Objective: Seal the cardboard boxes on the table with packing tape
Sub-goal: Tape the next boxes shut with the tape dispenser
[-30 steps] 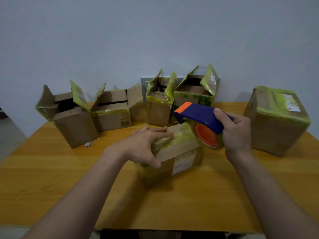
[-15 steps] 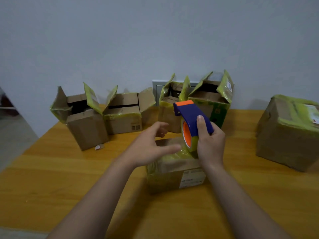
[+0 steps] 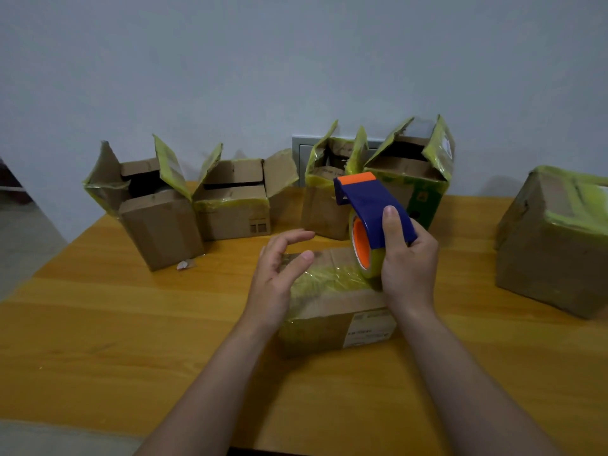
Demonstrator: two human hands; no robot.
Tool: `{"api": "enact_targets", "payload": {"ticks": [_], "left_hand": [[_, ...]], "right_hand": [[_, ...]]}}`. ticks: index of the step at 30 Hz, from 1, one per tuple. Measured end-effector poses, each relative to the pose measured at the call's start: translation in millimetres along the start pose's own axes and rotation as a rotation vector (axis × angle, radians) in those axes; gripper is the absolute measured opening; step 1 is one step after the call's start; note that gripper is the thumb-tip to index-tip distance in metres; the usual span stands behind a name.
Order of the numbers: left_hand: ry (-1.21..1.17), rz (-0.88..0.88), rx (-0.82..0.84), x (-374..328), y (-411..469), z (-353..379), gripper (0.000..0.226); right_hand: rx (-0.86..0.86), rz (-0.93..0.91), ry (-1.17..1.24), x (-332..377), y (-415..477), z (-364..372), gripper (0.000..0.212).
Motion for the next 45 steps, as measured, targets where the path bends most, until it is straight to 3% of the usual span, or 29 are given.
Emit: {"api": "enact_targets", "payload": {"ticks": [2, 6, 9, 15, 19, 21, 25, 27, 31, 35, 36, 41, 43, 45], "left_hand": [[-0.015, 0.089, -0.006, 6, -9, -3, 0.064], [0.099, 0.161, 0.089, 19, -22, -4, 0.112], [0.169, 0.193, 0.131, 19, -24, -5, 0.123], [0.177, 0.167, 0.113, 19, -24, -9, 0.095], [0.182, 0.148, 0.149, 19, -24, -11, 0.097], [0.008, 0.012, 0.102, 18, -21, -10, 0.104], [-0.363, -0.384, -0.120, 23, -11, 2, 0.061], [-0.393, -0.421, -0.212, 26, -9, 2, 0.062], [-0.275, -0.434, -0.188, 25, -8, -2, 0.071], [-0.003, -0.376, -0.006, 17, -4, -12, 0.018], [0.052, -0.337, -0.007, 17, -2, -14, 0.015], [0.072, -0.321, -0.003, 16, 1, -13, 0.016], [0.245, -0.316, 0.065, 13, 2, -18, 0.021], [0.558, -0.166, 0.019, 0, 1, -29, 0.044]], "right_hand": [[0.000, -0.003, 0.001, 0, 0, -1, 0.034], [0.003, -0.010, 0.010, -1, 0, 0, 0.034], [0.002, -0.014, 0.012, -2, 0, -1, 0.032], [0.008, -0.034, 0.020, 0, 0, 0, 0.028], [0.000, -0.034, 0.021, 1, -1, -1, 0.027], [-0.009, -0.025, 0.031, 0, -1, -2, 0.027], [-0.006, -0.038, 0.017, -1, 0, -2, 0.033], [-0.011, -0.042, 0.020, -2, 1, -2, 0.034], [-0.008, -0.049, 0.004, -2, 2, 1, 0.031], [-0.009, -0.034, 0.022, -1, 1, -2, 0.034], [-0.007, -0.030, 0.024, -2, 2, -2, 0.035], [-0.012, -0.038, 0.031, -2, 2, -2, 0.037], [-0.023, -0.035, 0.031, -2, 3, -2, 0.037], [-0.028, -0.041, 0.025, -1, 3, -3, 0.038]]}}
Point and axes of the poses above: each hand's wrist, its own y-axis towards the middle knuckle, its own z-axis out of the palm, x = y × z, the point moved 4 cm from there along y, towards the middle knuckle, and after that the axes turned 5 degrees about -y, right-handed, at the moved point
